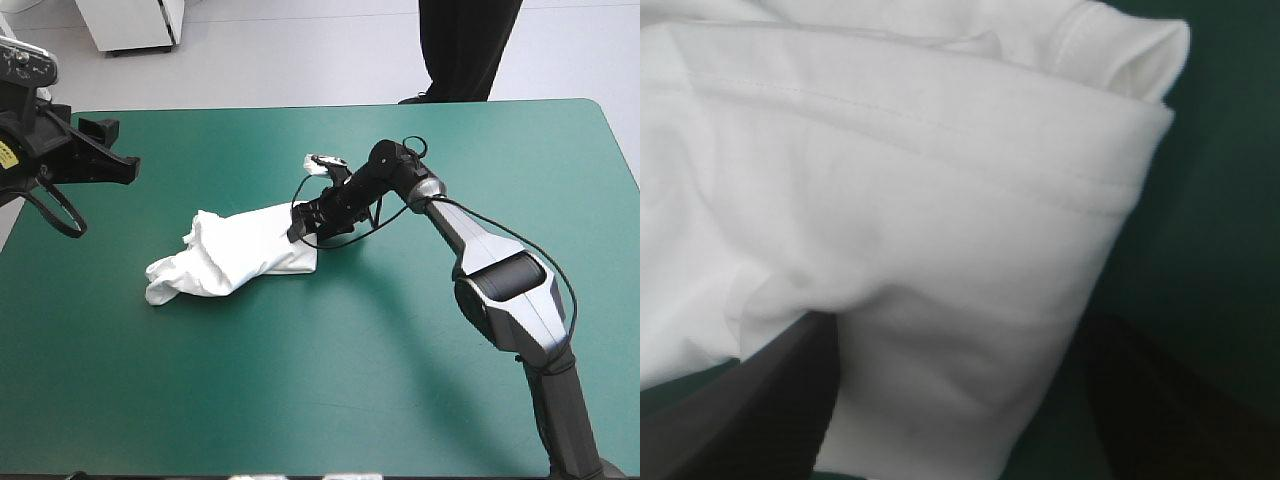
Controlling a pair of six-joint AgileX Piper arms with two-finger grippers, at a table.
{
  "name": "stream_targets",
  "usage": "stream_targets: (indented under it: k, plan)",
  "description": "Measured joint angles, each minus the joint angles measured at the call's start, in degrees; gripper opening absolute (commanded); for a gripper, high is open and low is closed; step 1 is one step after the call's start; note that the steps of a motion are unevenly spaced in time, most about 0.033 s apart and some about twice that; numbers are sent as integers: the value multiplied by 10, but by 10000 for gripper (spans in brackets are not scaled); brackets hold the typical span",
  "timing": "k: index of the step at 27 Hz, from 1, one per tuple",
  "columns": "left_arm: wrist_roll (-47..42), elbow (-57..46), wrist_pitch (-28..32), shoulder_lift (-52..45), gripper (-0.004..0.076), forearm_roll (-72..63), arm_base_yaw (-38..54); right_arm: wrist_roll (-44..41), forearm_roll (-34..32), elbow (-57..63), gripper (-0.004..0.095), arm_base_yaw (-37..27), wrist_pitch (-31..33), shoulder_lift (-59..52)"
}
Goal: Fold the cloth
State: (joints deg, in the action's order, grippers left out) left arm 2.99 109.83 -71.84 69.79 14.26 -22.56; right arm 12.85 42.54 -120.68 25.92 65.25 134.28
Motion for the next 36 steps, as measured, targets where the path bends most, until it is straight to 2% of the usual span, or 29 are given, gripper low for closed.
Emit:
stream_targets:
  k: [1, 2, 3, 9, 17, 25, 36]
  plan:
    - [0, 0, 0, 0, 381, -3, 0, 3, 1, -1, 310, 2, -3, 3]
    - [0, 0, 0, 0, 381, -4, 0, 8, 1, -1, 118, 3, -4, 5]
    - [0, 0, 0, 0, 380, -4, 0, 19, 1, -1, 11, 5, -7, 8]
    - [0, 0, 0, 1, 364, -7, 0, 20, -20, -1, 0, 5, -9, 9]
    - [0, 0, 0, 1, 364, -20, 0, -27, -165, -1, 0, -34, 45, -24]
    - [0, 0, 0, 1, 364, -37, 0, -36, -244, 37, 0, -132, 51, -117]
    - [2, 0, 0, 1, 364, -56, 0, -30, -292, 255, 0, -317, 51, -267]
